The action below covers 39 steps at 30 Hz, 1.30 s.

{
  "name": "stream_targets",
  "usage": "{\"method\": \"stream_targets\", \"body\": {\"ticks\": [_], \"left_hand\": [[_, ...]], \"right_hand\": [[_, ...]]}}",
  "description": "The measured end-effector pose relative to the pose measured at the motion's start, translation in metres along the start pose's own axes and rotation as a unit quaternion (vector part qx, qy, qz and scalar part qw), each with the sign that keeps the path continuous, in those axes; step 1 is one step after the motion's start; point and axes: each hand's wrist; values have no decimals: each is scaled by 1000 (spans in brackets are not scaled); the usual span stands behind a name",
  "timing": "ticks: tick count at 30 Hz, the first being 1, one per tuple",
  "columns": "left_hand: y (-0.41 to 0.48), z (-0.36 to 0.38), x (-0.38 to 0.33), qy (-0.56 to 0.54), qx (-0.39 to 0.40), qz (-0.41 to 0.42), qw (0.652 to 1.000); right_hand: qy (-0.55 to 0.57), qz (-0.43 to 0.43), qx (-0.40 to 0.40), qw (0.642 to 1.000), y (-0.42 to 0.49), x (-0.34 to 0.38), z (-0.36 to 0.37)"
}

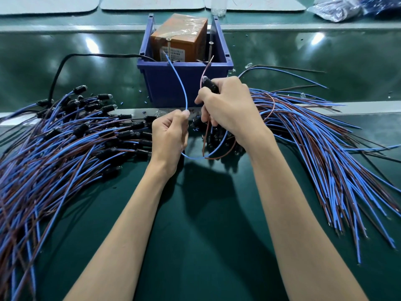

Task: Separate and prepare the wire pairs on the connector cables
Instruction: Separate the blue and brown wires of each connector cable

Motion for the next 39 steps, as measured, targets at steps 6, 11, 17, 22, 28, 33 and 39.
{"method": "stream_targets", "body": {"ticks": [6,11,17,22,28,33,39], "left_hand": [[-1,0,-2,-6,14,-18,1000],[-2,1,-2,3,17,-10,1000],[0,2,0,31,7,-6,999],[1,1,1,31,6,0,999],[0,-1,1,36,10,9,999],[1,-1,-2,-52,24,-25,998],[2,-2,-5,-101,23,-28,994]], "right_hand": [[-4,-23,14,1000,-2,3,0],[-3,-38,25,999,-5,6,-2],[-6,-55,37,998,-7,9,-3],[-6,-55,39,998,-7,8,-4],[-10,-55,50,997,-7,9,-7],[-61,-49,168,983,-12,10,-15],[-105,0,282,954,-18,11,-23]]}}
Point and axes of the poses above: each hand's wrist, its own y-axis towards the middle knuckle, its own z-axis out of the palm, x = y × z, and after that the axes turned 4 degrees about x, right-handed
